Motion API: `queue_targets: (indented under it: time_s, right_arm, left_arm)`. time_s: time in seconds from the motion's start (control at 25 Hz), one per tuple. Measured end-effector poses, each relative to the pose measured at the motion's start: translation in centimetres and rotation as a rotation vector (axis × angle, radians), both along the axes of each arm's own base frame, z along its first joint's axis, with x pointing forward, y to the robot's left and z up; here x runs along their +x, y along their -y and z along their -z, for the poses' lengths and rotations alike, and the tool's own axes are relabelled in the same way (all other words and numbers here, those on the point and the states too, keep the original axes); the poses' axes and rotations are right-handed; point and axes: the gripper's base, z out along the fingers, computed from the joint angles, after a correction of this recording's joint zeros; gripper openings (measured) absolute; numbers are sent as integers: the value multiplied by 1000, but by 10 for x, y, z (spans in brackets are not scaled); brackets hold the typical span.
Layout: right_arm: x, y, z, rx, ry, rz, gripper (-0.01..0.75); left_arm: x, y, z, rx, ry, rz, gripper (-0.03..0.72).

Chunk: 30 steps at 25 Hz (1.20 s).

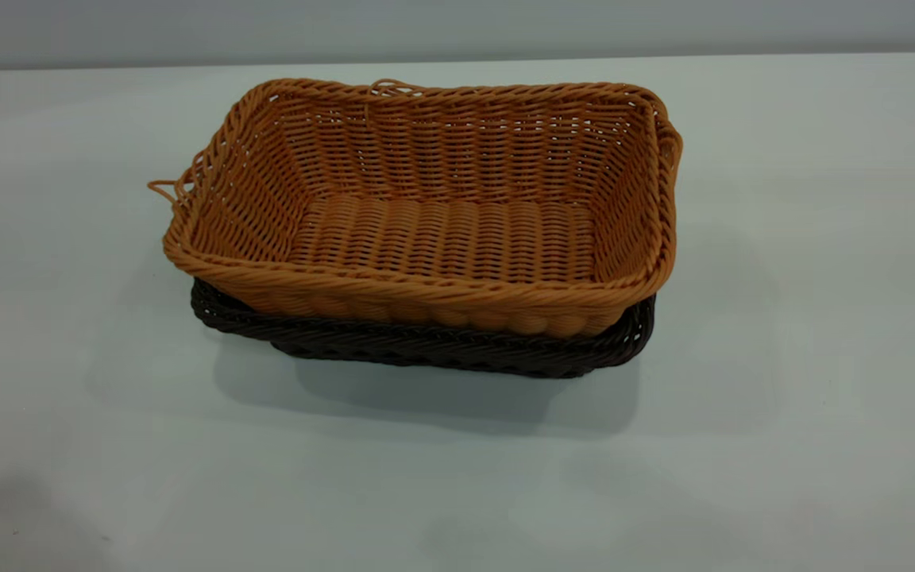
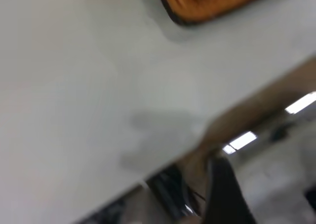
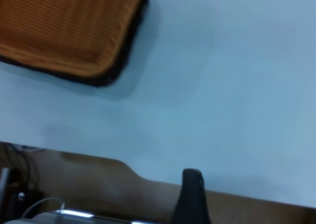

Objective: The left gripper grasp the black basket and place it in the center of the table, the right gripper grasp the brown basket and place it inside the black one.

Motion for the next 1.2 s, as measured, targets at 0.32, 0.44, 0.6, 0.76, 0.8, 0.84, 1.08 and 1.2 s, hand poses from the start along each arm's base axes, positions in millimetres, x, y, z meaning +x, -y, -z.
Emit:
queue_targets:
  time_s: [0.32,0.44,0.6,0.76,0.8,0.84,1.08,1.2]
  right_arm:
    - [-30,9,60,-12,-6,-3,540]
    - [-31,9,61,-11,3,-5,540]
    - [-31,9,61,-11,2,-5,540]
    - [-31,9,61,-9,2,-6,540]
    - [-31,9,61,-9,2,-6,540]
    - [-31,9,61,-9,2,-6,540]
    - [-32,9,61,-4,3,-6,540]
    - [-35,10,60,6,29,0,540]
  left_arm:
    - [-44,-15,54,-11,-96,-41,401]
    - [-62,-23,70,-26,-90,-72,401]
    - [-78,-30,75,-78,13,-84,401]
    - [-88,-35,73,-142,142,-87,401]
    - [-91,-36,75,-146,151,-87,401]
    - [-94,-37,77,-146,151,-87,401]
    - [-108,-43,75,-187,237,-82,401]
    - [-112,-45,75,-200,264,-81,401]
